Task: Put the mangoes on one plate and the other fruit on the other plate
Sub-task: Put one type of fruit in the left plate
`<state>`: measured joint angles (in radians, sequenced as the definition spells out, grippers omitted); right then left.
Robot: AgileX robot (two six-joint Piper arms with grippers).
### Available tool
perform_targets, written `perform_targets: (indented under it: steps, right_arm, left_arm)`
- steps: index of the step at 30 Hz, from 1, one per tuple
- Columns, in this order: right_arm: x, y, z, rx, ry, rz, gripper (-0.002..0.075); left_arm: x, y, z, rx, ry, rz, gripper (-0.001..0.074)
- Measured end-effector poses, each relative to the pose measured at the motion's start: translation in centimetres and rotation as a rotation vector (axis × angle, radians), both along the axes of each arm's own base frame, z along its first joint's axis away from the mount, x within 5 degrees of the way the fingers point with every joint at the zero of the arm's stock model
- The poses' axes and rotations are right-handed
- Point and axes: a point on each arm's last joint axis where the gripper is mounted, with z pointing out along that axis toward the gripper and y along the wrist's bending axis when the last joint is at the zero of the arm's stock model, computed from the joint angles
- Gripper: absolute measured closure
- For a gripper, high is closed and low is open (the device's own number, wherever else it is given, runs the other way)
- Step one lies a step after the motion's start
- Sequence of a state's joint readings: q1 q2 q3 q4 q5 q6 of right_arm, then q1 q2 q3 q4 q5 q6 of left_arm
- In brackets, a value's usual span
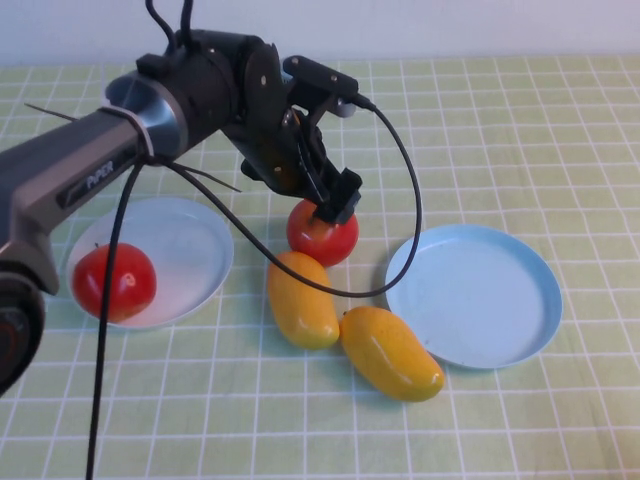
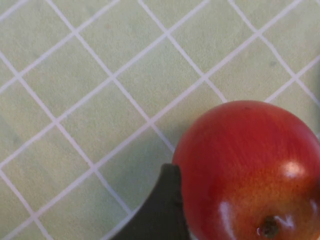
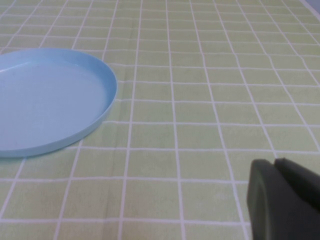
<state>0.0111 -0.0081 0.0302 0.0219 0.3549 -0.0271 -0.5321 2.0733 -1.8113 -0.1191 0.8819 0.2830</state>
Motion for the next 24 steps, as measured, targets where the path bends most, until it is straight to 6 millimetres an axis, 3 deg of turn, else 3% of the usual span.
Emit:
perform_targets:
  steps: [15,24]
  right_arm:
    - [0.0,0.0,0.0,0.000,0.000,0.000,0.0743]
    - [0.0,0.0,0.0,0.000,0.000,0.000,0.0743]
  left_arm:
    - [0.6,-0.3,-2.6,0.028,0.042,-0.004,0.0066]
    - [0.8,-0.5,-2.9,0.016,0.029,-0.002,0.0066]
